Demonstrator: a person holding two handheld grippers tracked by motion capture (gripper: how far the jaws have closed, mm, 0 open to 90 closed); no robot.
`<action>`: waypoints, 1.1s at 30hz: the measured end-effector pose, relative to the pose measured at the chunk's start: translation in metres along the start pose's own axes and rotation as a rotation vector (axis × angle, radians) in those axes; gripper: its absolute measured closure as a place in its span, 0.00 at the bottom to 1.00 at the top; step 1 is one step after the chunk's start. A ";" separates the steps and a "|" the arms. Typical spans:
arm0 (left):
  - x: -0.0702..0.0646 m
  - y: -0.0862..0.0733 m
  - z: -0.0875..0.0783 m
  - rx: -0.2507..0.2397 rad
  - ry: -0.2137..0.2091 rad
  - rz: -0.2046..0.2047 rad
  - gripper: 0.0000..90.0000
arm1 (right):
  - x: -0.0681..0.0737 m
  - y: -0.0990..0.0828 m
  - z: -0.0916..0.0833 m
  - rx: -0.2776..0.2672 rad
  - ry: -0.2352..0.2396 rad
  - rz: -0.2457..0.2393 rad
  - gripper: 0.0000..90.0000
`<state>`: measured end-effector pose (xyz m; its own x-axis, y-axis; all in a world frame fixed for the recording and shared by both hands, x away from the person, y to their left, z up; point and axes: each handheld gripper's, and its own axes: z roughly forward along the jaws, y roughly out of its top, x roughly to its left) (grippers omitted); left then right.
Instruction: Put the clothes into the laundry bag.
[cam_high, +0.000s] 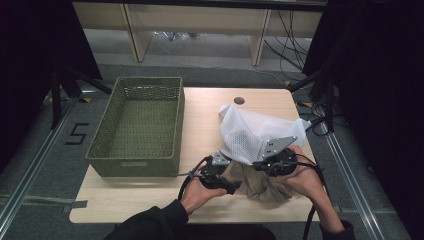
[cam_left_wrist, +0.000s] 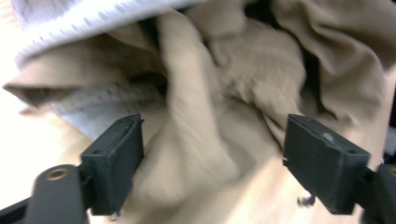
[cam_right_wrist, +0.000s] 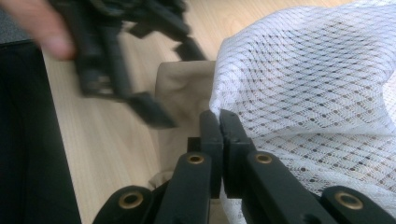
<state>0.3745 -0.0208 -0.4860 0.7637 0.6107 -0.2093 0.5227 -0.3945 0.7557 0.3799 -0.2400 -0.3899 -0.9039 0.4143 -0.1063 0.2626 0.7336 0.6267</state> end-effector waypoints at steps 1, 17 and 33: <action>-0.004 -0.002 0.000 0.029 -0.002 0.032 0.20 | 0.000 0.000 0.000 0.000 0.000 0.000 1.00; -0.021 0.008 0.053 -0.069 -0.051 -0.004 0.88 | 0.001 -0.002 -0.006 -0.010 0.005 0.002 1.00; 0.001 0.010 0.037 -0.059 -0.038 -0.003 0.55 | 0.003 -0.007 0.001 0.005 0.033 0.004 1.00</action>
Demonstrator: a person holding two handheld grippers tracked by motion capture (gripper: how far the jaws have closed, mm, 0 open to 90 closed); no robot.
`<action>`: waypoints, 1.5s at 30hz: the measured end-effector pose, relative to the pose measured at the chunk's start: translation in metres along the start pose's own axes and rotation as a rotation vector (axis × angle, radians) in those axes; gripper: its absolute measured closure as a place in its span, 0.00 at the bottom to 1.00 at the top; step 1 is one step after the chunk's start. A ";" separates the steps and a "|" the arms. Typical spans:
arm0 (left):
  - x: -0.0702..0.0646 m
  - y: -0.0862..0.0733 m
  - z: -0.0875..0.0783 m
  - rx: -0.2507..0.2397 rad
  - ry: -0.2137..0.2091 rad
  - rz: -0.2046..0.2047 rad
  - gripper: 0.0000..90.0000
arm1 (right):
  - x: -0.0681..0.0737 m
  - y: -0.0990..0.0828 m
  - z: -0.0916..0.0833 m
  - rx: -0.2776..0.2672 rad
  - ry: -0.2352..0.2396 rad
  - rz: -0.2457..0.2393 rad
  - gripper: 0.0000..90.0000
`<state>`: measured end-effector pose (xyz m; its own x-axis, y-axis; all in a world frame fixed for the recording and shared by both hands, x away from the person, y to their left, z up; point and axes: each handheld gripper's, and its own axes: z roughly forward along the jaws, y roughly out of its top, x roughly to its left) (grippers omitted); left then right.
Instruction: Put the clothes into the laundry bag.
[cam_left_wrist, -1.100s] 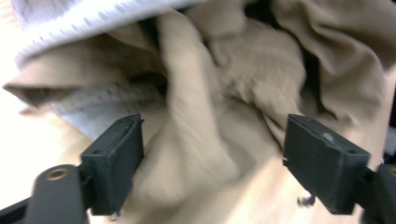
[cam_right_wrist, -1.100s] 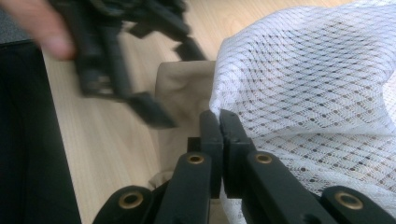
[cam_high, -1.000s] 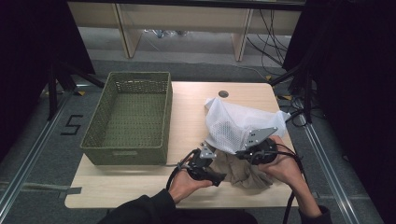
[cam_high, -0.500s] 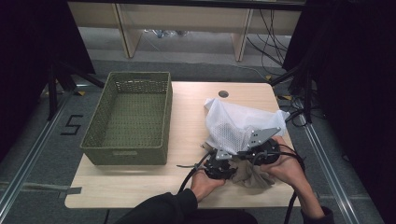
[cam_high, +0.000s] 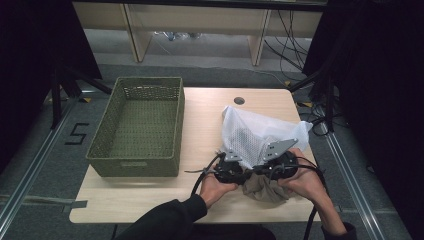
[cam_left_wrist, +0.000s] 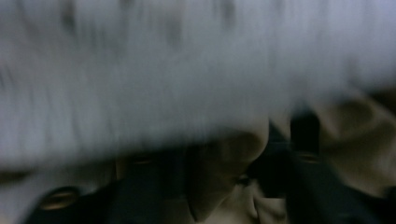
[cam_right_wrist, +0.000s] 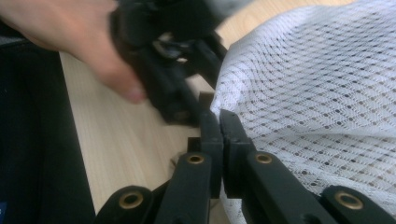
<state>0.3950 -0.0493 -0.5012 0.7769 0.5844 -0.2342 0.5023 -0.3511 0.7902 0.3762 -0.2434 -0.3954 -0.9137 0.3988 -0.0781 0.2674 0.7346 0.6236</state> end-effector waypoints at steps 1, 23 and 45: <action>0.001 -0.003 -0.012 -0.004 0.036 0.042 0.48 | 0.000 0.000 -0.001 0.001 0.001 0.016 1.00; 0.024 0.008 -0.008 -0.082 0.033 0.206 0.89 | -0.003 0.001 -0.002 -0.005 -0.005 0.009 1.00; 0.052 -0.014 -0.053 -0.021 0.041 -0.015 0.41 | -0.005 -0.015 0.036 0.143 0.041 0.017 1.00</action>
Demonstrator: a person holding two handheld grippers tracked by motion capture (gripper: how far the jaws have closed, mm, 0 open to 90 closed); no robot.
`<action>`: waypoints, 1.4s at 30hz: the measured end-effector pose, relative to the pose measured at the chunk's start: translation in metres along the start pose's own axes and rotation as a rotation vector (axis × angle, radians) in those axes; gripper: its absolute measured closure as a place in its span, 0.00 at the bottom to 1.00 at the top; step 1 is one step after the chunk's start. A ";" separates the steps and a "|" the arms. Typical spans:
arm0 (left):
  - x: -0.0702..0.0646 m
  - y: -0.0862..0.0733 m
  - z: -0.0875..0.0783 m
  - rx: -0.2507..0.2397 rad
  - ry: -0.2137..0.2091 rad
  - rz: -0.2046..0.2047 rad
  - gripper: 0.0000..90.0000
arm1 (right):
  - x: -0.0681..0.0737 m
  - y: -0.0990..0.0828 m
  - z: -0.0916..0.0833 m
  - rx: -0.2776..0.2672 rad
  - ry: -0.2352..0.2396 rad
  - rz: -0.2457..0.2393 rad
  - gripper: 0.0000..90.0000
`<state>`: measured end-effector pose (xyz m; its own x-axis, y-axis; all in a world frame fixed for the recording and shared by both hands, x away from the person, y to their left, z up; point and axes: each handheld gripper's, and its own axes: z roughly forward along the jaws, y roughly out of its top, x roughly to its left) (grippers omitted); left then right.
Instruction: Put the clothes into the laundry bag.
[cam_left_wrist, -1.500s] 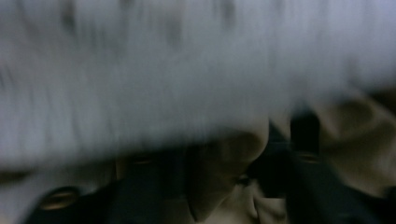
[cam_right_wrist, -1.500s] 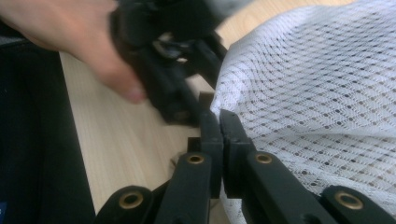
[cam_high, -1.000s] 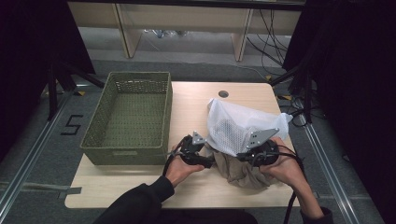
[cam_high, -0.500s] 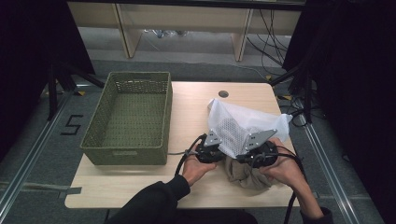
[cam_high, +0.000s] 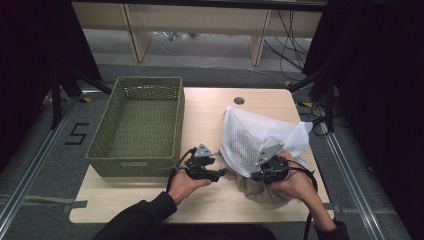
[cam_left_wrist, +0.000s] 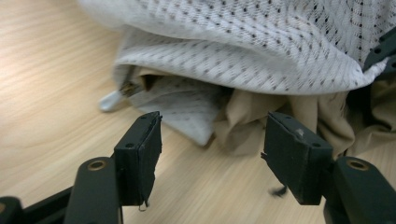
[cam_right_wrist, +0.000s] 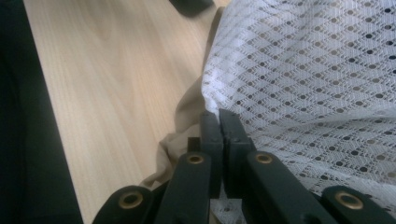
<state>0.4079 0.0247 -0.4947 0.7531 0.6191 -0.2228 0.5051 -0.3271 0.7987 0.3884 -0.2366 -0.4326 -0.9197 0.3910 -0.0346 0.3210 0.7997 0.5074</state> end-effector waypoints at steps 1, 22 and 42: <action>0.000 -0.001 0.003 0.022 -0.003 0.007 0.42 | 0.000 0.000 0.000 0.006 -0.005 0.016 1.00; -0.024 0.001 0.016 0.028 -0.059 0.097 0.44 | -0.004 -0.005 0.007 0.005 0.008 0.009 1.00; -0.006 0.007 0.051 0.113 0.104 0.173 0.65 | -0.007 -0.007 0.010 0.029 -0.005 0.015 1.00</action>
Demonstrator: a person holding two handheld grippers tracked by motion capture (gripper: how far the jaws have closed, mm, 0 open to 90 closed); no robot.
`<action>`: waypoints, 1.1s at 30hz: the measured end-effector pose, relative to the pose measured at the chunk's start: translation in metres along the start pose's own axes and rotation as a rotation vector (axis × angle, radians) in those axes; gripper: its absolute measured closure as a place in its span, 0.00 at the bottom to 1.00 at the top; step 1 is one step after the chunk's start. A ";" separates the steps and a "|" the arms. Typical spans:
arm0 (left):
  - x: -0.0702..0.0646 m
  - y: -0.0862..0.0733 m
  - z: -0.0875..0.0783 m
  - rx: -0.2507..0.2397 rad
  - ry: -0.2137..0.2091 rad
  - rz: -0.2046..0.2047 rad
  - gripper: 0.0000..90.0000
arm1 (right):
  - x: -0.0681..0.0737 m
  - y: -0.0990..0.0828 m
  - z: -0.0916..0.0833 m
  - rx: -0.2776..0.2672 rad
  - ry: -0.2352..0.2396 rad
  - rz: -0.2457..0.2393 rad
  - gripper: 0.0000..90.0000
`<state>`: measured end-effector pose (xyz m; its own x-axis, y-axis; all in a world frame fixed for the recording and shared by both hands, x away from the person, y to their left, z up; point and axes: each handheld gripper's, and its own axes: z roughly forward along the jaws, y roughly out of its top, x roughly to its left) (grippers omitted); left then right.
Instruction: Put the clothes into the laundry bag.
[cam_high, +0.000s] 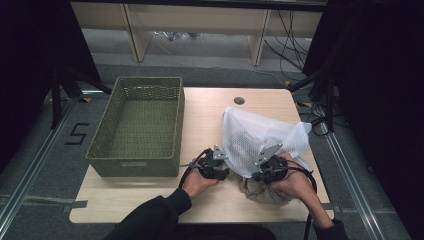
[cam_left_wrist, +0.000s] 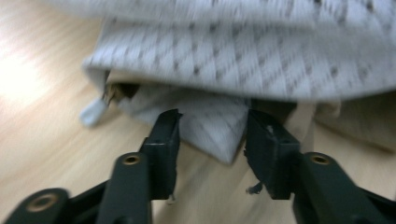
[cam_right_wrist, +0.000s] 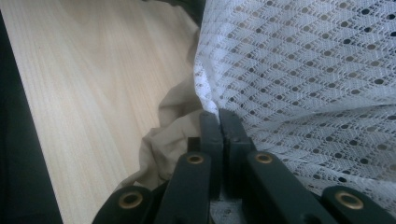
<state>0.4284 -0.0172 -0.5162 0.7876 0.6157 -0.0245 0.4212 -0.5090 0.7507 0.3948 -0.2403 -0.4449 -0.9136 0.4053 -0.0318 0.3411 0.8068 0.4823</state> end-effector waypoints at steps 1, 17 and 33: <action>0.001 0.002 0.002 0.000 -0.002 0.001 0.66 | 0.000 0.000 0.000 0.002 0.000 0.003 1.00; -0.002 -0.015 -0.022 0.029 -0.089 0.029 0.97 | 0.001 0.003 0.007 0.010 -0.048 0.007 1.00; -0.016 -0.034 -0.048 0.088 -0.122 0.159 0.98 | -0.029 0.013 0.030 0.039 -0.179 0.034 1.00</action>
<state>0.3797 0.0190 -0.5093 0.8938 0.4485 0.0058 0.3206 -0.6478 0.6911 0.4328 -0.2287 -0.4637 -0.8486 0.4998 -0.1735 0.3824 0.8060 0.4518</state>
